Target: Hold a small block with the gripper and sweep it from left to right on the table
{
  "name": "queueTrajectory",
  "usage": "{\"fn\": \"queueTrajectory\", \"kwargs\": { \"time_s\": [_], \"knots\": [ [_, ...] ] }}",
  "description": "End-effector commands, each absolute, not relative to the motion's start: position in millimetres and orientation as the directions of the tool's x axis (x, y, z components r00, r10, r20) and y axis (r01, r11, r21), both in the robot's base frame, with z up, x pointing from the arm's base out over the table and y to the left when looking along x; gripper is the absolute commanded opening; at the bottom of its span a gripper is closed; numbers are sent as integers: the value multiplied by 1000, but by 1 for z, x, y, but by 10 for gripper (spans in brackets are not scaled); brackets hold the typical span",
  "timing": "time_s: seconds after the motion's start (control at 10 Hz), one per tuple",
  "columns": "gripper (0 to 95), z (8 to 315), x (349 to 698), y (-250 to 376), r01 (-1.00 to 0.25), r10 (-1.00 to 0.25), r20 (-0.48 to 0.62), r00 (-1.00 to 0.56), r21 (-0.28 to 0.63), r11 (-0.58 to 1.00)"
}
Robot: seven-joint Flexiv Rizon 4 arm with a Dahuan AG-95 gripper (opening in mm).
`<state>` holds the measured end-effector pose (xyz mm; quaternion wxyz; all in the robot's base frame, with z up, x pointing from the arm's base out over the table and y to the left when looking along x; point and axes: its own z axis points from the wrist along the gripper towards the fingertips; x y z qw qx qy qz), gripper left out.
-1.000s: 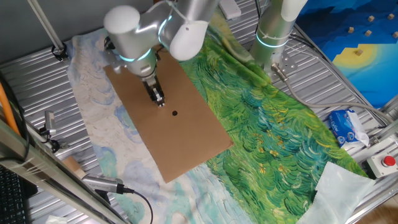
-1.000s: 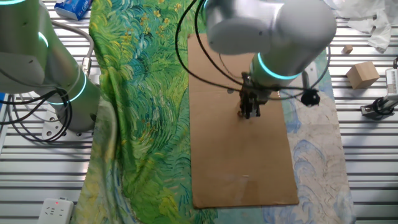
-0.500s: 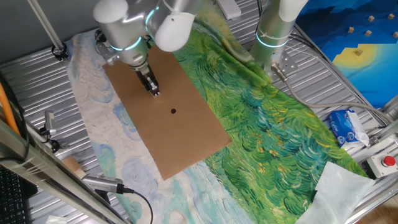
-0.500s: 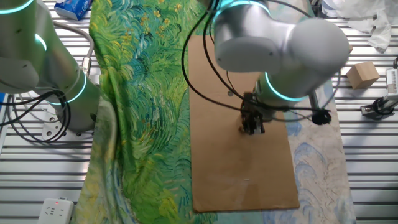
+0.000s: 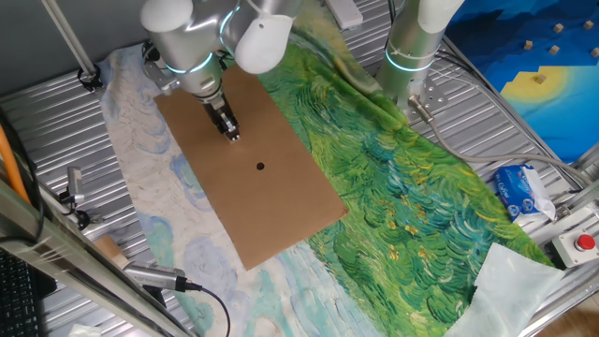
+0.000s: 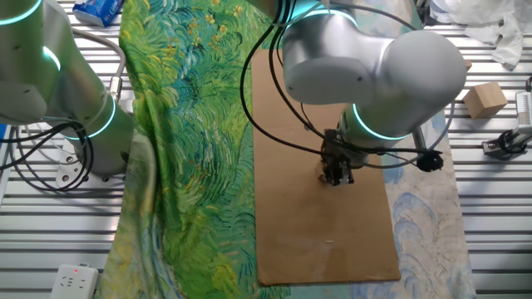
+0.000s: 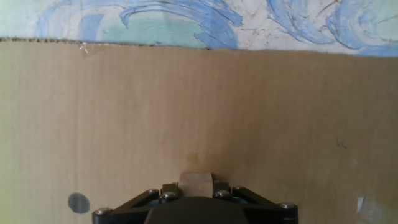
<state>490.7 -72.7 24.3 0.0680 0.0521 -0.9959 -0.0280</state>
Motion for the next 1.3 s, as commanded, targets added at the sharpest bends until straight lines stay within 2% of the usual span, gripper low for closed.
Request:
{"fn": "queueTrajectory", "kwargs": {
  "time_s": [0.1, 0.4, 0.5, 0.9, 1.0, 1.1, 1.3],
  "knots": [
    [0, 15, 491, -73, -97, -104, 132, -986, 58, 994],
    [0, 15, 491, -73, -103, -109, 135, -985, 52, 993],
    [190, 15, 491, -73, -104, -111, 134, -985, 53, 993],
    [190, 15, 491, -73, -108, -114, 135, -984, 54, 993],
    [380, 15, 491, -73, -114, -120, 134, -984, 56, 992],
    [380, 15, 491, -73, -114, -121, 132, -984, 59, 992],
    [760, 15, 491, -73, -121, -128, 124, -984, 60, 991]
  ]
}}
